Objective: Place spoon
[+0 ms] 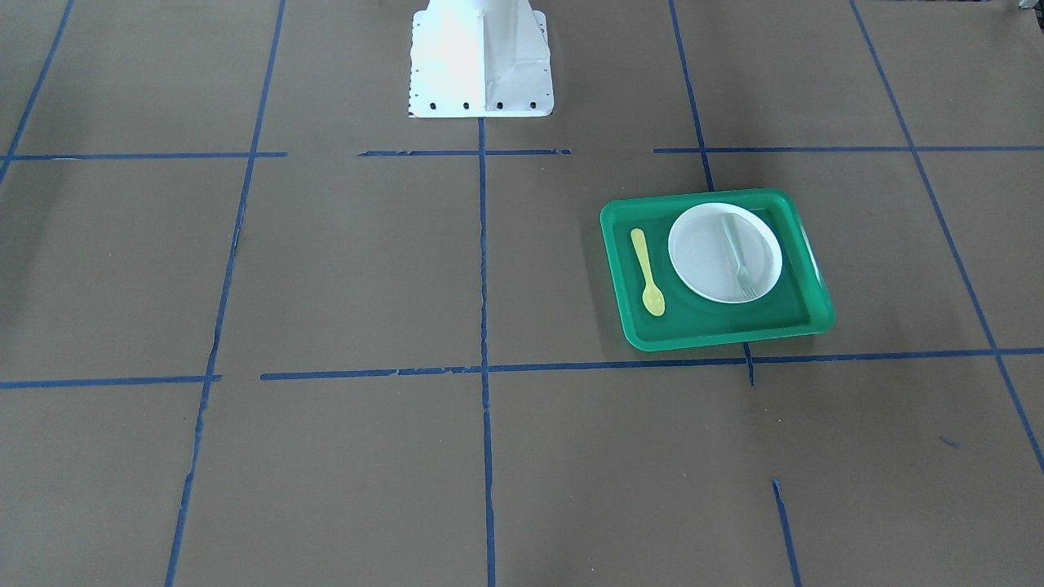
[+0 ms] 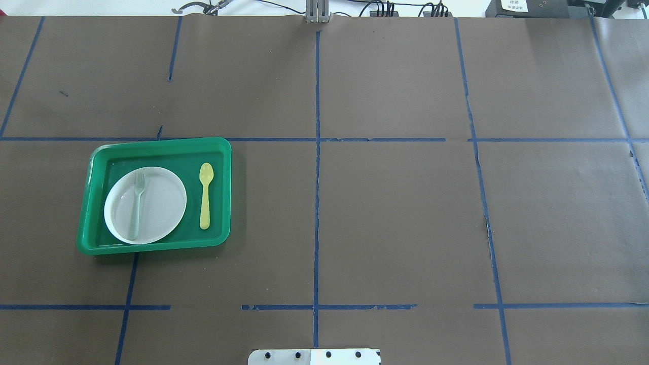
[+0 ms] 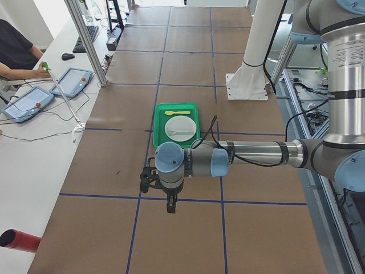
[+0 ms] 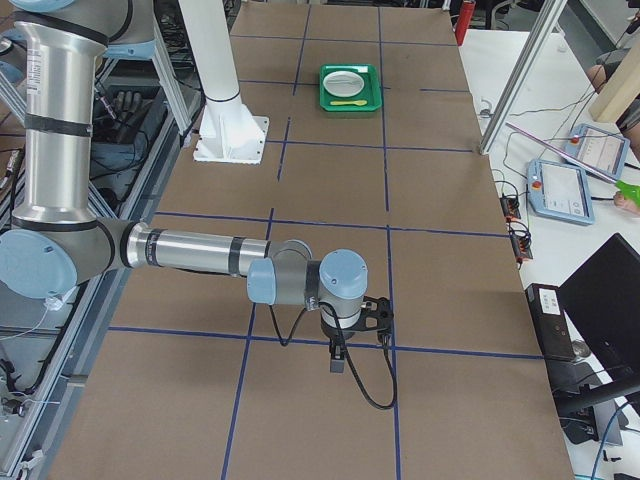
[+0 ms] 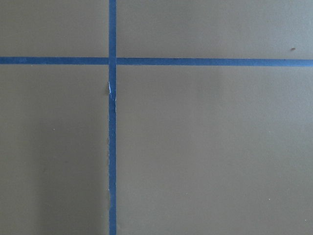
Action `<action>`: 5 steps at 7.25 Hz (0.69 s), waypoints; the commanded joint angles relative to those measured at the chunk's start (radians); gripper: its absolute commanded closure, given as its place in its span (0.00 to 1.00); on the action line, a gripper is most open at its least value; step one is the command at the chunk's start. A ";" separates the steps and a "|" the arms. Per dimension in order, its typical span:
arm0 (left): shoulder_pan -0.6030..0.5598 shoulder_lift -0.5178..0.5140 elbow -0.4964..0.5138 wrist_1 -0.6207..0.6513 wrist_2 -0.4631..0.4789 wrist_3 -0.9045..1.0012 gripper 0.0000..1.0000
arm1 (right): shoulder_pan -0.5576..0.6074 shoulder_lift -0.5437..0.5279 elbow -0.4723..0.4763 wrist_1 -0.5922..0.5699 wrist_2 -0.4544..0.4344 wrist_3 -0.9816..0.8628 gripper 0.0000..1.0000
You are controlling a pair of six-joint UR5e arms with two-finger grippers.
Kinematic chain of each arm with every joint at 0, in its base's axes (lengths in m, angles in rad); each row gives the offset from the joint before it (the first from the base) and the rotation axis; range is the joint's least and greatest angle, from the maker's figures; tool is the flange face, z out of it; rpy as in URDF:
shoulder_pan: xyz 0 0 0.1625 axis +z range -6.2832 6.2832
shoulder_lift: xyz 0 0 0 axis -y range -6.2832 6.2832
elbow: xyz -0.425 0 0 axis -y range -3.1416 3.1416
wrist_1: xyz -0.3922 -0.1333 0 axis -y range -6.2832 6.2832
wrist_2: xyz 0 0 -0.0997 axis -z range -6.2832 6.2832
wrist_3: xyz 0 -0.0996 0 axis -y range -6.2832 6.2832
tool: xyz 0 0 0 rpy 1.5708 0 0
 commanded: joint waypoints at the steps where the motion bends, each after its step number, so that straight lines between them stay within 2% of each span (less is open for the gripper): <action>1: -0.005 -0.001 0.002 -0.002 0.002 0.000 0.00 | 0.000 0.000 0.000 0.000 0.000 0.000 0.00; 5: -0.013 -0.001 0.002 -0.002 0.002 0.000 0.00 | 0.000 0.000 0.000 0.000 0.000 0.000 0.00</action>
